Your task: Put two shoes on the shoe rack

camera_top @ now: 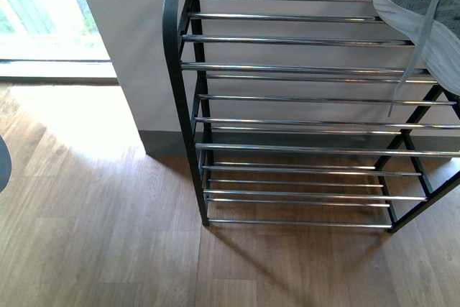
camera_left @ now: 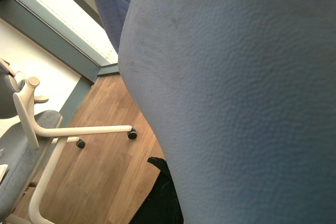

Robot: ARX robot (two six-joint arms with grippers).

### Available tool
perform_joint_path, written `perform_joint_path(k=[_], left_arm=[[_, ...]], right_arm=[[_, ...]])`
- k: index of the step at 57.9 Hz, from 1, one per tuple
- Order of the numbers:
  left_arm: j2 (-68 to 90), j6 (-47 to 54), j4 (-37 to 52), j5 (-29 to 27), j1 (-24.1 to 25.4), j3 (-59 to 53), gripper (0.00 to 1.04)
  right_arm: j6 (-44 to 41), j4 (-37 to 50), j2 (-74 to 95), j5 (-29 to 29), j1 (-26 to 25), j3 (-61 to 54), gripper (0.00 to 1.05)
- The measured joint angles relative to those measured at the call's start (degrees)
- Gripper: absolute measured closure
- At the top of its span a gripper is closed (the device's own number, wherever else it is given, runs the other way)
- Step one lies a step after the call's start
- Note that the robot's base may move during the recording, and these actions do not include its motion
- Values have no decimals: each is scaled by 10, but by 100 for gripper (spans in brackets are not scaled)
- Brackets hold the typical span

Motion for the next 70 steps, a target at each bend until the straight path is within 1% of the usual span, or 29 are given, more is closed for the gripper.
perform_joint_path(k=[2,8,22,29,37,43,50,56,70], left_arm=[[0,0,0,0,0,0,103],[0,0,0,0,0,0,103],[0,0,0,0,0,0,103],[0,0,0,0,0,0,103],[0,0,0,0,0,0,103],[0,0,0,0,0,0,103],[0,0,0,0,0,0,103],[0,0,0,0,0,0,103],[0,0,0,0,0,0,103]], right_arm=[[5,25,52,9,12,27,103],[5,67,171,32,26,89,103],[-7,71,380,79,30,216,103],[-13,53,469,94,27,284,103],[-23,22,575,129,16,377,103],[-33,-5,644,165,1,447,103],[-46,-28,709,220,-21,520,103],[-52,-52,737,238,-35,561,103],[-78,-95,762,301,-45,610,103]])
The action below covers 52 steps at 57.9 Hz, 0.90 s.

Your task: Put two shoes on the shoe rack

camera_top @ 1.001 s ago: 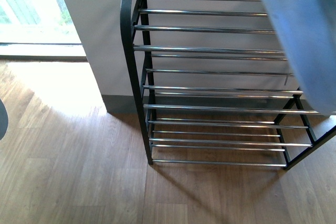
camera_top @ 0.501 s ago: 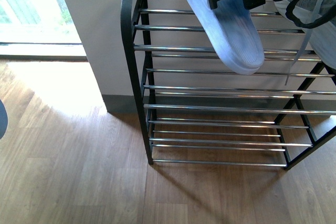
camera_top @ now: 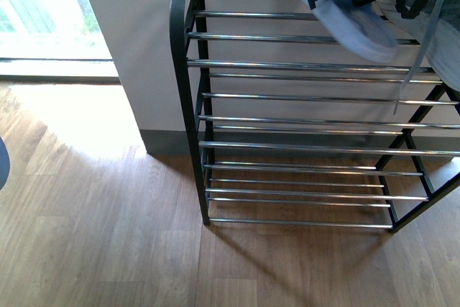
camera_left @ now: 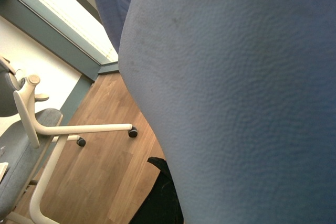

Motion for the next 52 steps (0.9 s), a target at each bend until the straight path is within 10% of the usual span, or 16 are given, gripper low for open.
perform_joint_path(k=[19,52], left_arm=[[0,0,0,0,0,0,103],[0,0,0,0,0,0,103]], right_arm=[[-10,-25,-9,-5,-16,7,101],[180,-151,-158,-138,-13,-40,25]])
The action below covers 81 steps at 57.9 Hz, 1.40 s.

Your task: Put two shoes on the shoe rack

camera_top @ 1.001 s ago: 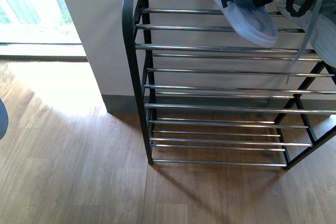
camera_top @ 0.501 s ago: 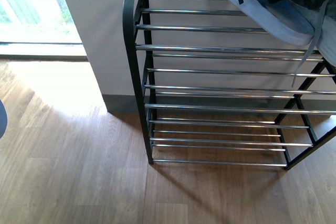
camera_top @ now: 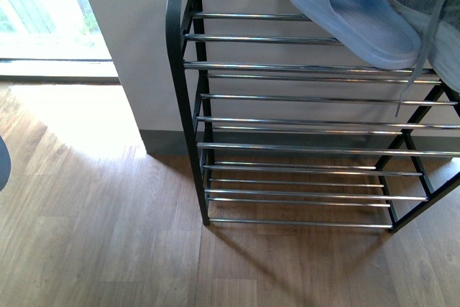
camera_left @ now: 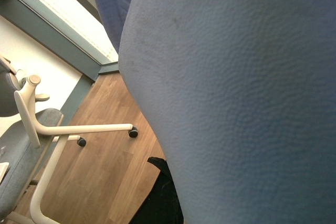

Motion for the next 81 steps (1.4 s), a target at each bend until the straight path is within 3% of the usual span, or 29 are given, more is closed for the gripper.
perform_joint_path(k=[7,9,14,20,24,30,44,71,74,81], left_arm=[[0,0,0,0,0,0,103],[0,0,0,0,0,0,103],[0,0,0,0,0,0,103],[0,0,0,0,0,0,103],[0,0,0,0,0,0,103],[0,0,0,0,0,0,103],[0,0,0,0,0,0,103],[0,0,0,0,0,0,103],[0,0,0,0,0,0,103],[0,0,0,0,0,0,103]], right_arm=[[14,0,-3,0,-1,-1,8],[12,20,0,11,-1,-9,9],[-1,244,-8,45,-5,-106,23],[-7,420,-38,36,-15,-216,36],[-9,490,-67,29,-25,-271,45],[-11,561,-147,15,-51,-374,68],[-12,583,-223,-14,-70,-499,103],[-13,568,-377,-43,-103,-635,103],[-14,560,-397,-72,-120,-647,103],[-13,586,-409,-75,-140,-680,103]])
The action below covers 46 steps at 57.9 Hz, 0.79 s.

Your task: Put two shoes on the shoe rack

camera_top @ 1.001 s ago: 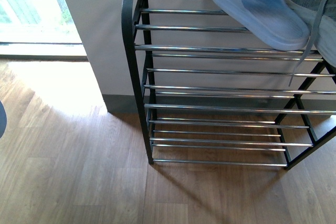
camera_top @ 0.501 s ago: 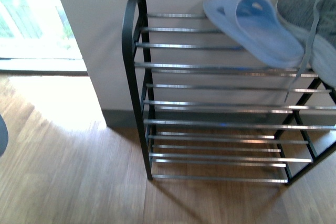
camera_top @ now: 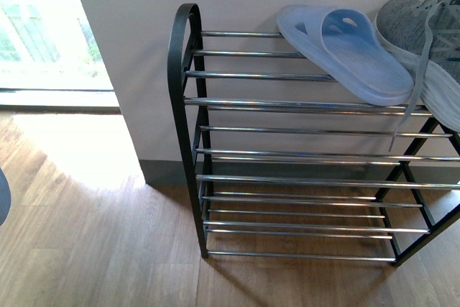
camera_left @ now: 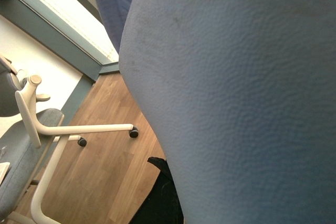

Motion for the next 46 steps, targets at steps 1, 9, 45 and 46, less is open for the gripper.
perform_joint_path(k=[1,9,45,46], left_arm=[[0,0,0,0,0,0,103],[0,0,0,0,0,0,103],[0,0,0,0,0,0,103],[0,0,0,0,0,0,103]], right_arm=[[0,-4,-5,0,0,-5,103],[0,-36,-51,-4,0,-26,103],[0,-271,-333,-4,-1,-56,103],[0,-277,-340,-4,-1,-56,103]])
